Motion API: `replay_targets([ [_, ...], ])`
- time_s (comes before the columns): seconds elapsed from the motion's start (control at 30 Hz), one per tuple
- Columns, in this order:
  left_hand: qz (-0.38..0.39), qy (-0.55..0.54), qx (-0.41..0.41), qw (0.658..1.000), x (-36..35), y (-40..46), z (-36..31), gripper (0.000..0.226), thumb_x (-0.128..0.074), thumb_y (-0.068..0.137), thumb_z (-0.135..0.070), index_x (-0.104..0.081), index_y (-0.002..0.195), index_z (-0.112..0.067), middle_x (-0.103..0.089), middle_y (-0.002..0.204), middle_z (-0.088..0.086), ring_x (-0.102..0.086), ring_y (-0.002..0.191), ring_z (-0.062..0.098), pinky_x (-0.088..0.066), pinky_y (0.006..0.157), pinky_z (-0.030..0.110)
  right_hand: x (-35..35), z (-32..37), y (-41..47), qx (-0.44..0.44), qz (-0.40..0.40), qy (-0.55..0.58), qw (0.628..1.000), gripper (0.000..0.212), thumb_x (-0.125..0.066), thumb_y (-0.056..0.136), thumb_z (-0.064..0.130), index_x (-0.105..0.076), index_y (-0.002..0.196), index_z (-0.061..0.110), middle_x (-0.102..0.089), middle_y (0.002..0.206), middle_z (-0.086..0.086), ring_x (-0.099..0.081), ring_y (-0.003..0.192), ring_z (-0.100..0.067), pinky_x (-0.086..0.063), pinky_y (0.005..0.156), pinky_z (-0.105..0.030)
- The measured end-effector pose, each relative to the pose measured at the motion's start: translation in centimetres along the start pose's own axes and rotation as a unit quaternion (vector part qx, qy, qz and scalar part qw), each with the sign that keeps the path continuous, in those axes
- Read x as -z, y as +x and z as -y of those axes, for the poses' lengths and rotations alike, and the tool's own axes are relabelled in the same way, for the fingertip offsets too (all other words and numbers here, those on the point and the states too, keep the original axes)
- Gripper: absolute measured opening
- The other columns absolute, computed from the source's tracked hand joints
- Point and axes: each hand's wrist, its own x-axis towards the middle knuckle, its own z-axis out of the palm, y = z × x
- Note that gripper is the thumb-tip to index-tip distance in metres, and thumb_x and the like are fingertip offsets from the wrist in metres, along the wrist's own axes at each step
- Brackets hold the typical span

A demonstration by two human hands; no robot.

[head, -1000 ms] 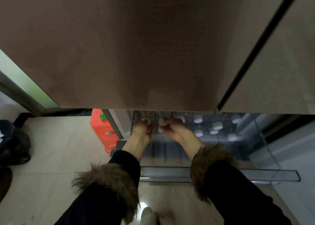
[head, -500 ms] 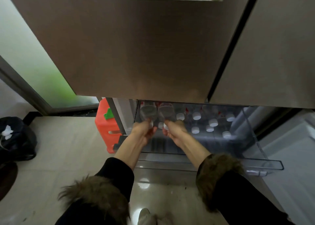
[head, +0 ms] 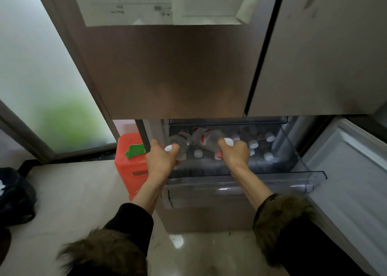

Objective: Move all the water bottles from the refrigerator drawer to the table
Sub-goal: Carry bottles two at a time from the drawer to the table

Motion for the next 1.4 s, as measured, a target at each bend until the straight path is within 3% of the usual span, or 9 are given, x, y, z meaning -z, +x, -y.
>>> replay_targets([
  [0.13, -0.015, 0.063, -0.04, 0.997, 1.5, -0.3, -0.4, 0.03, -0.059, 0.077, -0.035, -0.047, 0.088, -0.01, -0.064, 0.085, 0.012, -0.068, 0.067, 0.03, -0.057, 0.068, 0.045, 1.4, 0.4, -0.9, 0.053, -0.06, -0.083, 0.993, 0.038, -0.057, 0.088, 0.028, -0.06, 0.108, -0.005, -0.064, 0.102, -0.018, -0.059, 0.09, -0.028, -0.036, 0.063, -0.021],
  [0.43, 0.001, 0.17, -0.131, 0.977, 0.5, 0.3, -0.9, 0.036, -0.058, 0.078, -0.042, -0.048, 0.088, -0.009, -0.067, 0.085, 0.018, -0.065, 0.073, 0.037, -0.055, 0.069, 0.043, 1.7, 1.1, -0.8, 0.115, -0.059, -0.188, 0.974, 0.037, -0.06, 0.085, 0.034, -0.062, 0.095, -0.002, -0.062, 0.085, -0.008, -0.053, 0.077, -0.021, -0.032, 0.056, -0.026],
  [0.6, -0.032, 0.251, -0.16, 0.954, -0.9, 0.4, -1.1, 0.042, -0.058, 0.084, -0.042, -0.051, 0.1, -0.003, -0.065, 0.095, 0.022, -0.06, 0.088, 0.041, -0.043, 0.065, 0.036, 0.9, 0.6, 0.2, 0.153, -0.032, -0.229, 0.961, 0.037, -0.062, 0.082, 0.034, -0.064, 0.087, -0.002, -0.068, 0.089, -0.018, -0.062, 0.085, -0.033, -0.035, 0.063, -0.028],
  [0.8, 0.028, 0.151, -0.154, 0.976, -1.6, 2.3, 0.2, 0.046, -0.057, 0.085, -0.047, -0.052, 0.113, -0.011, -0.066, 0.104, 0.012, -0.062, 0.095, 0.03, -0.054, 0.079, 0.044, 0.6, 0.3, 1.8, 0.185, 0.043, -0.234, 0.954, 0.037, -0.065, 0.082, 0.042, -0.062, 0.093, 0.006, -0.064, 0.095, -0.011, -0.059, 0.091, -0.027, -0.04, 0.068, -0.029],
  [0.97, 0.115, 0.118, -0.183, 0.969, -2.3, 3.3, 1.4, 0.065, -0.069, 0.08, -0.029, -0.035, 0.133, -0.016, -0.039, 0.132, 0.012, -0.04, 0.124, 0.027, -0.037, 0.106, 0.042, 0.4, -0.7, 3.0, 0.176, 0.147, -0.203, 0.952, 0.049, -0.067, 0.082, 0.033, -0.05, 0.123, 0.011, -0.049, 0.124, -0.011, -0.046, 0.117, -0.025, -0.041, 0.095, -0.034],
  [1.17, 0.211, 0.077, -0.183, 0.957, -2.9, 3.7, 2.3, 0.074, -0.077, 0.072, -0.019, -0.032, 0.131, -0.016, -0.044, 0.131, 0.005, -0.044, 0.121, 0.02, -0.038, 0.098, 0.03, 1.4, -1.4, 3.9, 0.139, 0.328, -0.127, 0.926, 0.054, -0.074, 0.075, 0.006, -0.043, 0.115, 0.022, -0.053, 0.115, -0.001, -0.052, 0.107, -0.012, -0.044, 0.086, -0.018],
  [1.27, 0.213, 0.066, -0.162, 0.961, -3.0, 4.1, 2.1, 0.077, -0.078, 0.072, -0.018, -0.031, 0.133, -0.017, -0.045, 0.131, 0.003, -0.046, 0.117, 0.017, -0.04, 0.098, 0.032, 1.9, -1.5, 4.5, 0.156, 0.344, -0.155, 0.913, 0.066, -0.073, 0.076, 0.006, -0.037, 0.131, 0.015, -0.047, 0.116, 0.006, -0.047, 0.108, -0.008, -0.04, 0.088, -0.015],
  [1.33, 0.223, 0.061, -0.157, 0.96, -3.0, 3.9, 1.9, 0.076, -0.078, 0.071, -0.018, -0.032, 0.131, -0.02, -0.048, 0.126, -0.001, -0.049, 0.116, 0.018, -0.042, 0.097, 0.031, 1.8, -1.6, 4.6, 0.157, 0.333, -0.166, 0.915, 0.058, -0.073, 0.075, 0.006, -0.042, 0.122, 0.019, -0.05, 0.109, 0.007, -0.049, 0.102, -0.007, -0.041, 0.081, -0.012],
  [1.4, 0.221, 0.058, -0.165, 0.959, -3.1, 3.7, 1.8, 0.07, -0.079, 0.07, -0.017, -0.035, 0.123, -0.026, -0.05, 0.116, -0.009, -0.053, 0.11, 0.016, -0.043, 0.088, 0.022, 1.3, -2.0, 4.7, 0.171, 0.296, -0.199, 0.918, 0.055, -0.08, 0.068, 0.019, -0.045, 0.111, 0.025, -0.054, 0.109, 0.007, -0.053, 0.101, -0.01, -0.045, 0.085, -0.023],
])
